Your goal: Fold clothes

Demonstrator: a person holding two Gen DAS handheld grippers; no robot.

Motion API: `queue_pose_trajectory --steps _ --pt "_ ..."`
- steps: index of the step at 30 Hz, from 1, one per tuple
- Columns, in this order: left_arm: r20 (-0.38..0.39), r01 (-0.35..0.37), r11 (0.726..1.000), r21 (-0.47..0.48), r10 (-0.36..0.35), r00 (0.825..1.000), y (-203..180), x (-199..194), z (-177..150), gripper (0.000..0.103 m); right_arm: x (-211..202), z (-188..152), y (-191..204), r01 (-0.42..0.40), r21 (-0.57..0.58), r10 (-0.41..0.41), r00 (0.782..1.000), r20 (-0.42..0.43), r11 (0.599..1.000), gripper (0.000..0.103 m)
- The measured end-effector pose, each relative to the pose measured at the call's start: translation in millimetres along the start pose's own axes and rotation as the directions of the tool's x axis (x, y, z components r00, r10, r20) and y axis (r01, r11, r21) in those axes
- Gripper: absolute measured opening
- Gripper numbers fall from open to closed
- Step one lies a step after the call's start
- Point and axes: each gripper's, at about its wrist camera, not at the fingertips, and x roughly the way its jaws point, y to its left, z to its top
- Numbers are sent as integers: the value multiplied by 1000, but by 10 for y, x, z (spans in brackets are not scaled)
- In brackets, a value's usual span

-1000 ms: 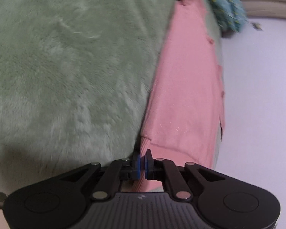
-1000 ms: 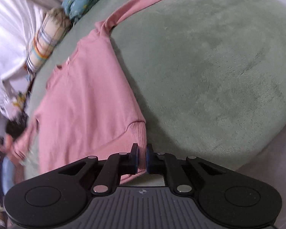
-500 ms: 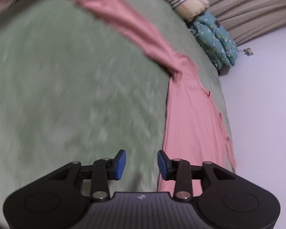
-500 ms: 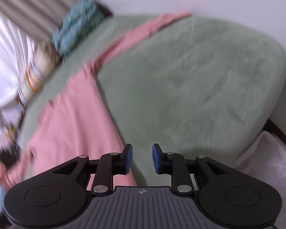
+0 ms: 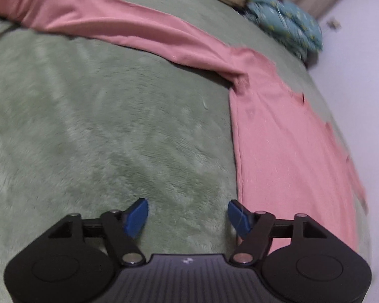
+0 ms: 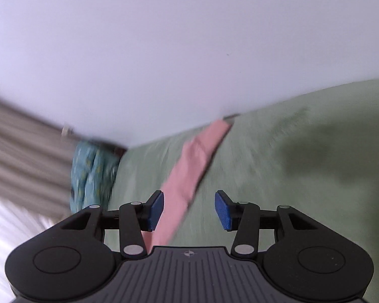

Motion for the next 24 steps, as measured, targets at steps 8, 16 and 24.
queue_pose_trajectory --steps 8,16,24 --pt "-88 -28 997 76 35 995 -182 211 96 103 1097 26 -110 52 146 -67 993 95 988 42" --pt "-112 43 999 -17 -44 993 -4 132 142 103 802 121 121 98 66 -111 962 247 993 8" --pt "-102 125 989 -74 -132 986 133 65 150 103 -17 610 374 13 23 -19 952 304 1000 8"
